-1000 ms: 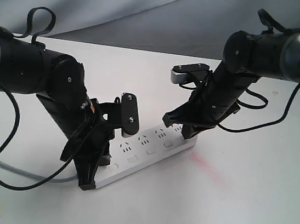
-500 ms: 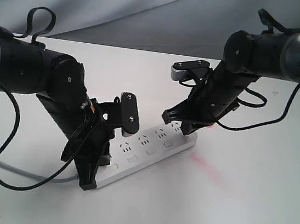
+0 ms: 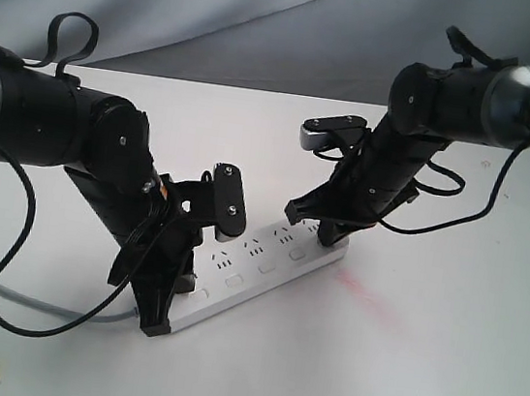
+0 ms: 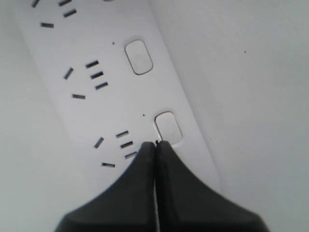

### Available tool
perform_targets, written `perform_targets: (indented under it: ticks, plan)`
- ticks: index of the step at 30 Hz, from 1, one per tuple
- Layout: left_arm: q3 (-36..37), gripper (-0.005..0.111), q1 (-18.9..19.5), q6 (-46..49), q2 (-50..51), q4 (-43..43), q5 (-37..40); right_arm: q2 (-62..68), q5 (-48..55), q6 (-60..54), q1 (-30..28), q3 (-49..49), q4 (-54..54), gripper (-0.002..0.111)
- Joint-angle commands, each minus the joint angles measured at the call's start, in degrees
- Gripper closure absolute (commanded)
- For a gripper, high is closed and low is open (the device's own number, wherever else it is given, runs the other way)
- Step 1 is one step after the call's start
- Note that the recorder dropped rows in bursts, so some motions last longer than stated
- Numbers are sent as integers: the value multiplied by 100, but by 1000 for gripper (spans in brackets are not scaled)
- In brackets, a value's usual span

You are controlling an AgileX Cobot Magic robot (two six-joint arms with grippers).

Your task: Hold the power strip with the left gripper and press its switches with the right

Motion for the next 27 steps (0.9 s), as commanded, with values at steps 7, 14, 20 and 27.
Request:
perform_targets:
  ticks: [7, 14, 20, 27]
  plan:
    - [-47, 107, -35, -52, -4, 25, -9, -805, -151, -618, 20, 85, 1211, 108]
    - [-47, 107, -35, -52, -4, 25, -9, -805, -92, -632, 274, 85, 1085, 108]
    - [-47, 107, -35, -60, -4, 25, 17, -609, 36, 19, 426, 85, 345, 108]
    - [-47, 107, -35, -74, -4, 25, 15, -392, 65, 76, 426, 85, 257, 108]
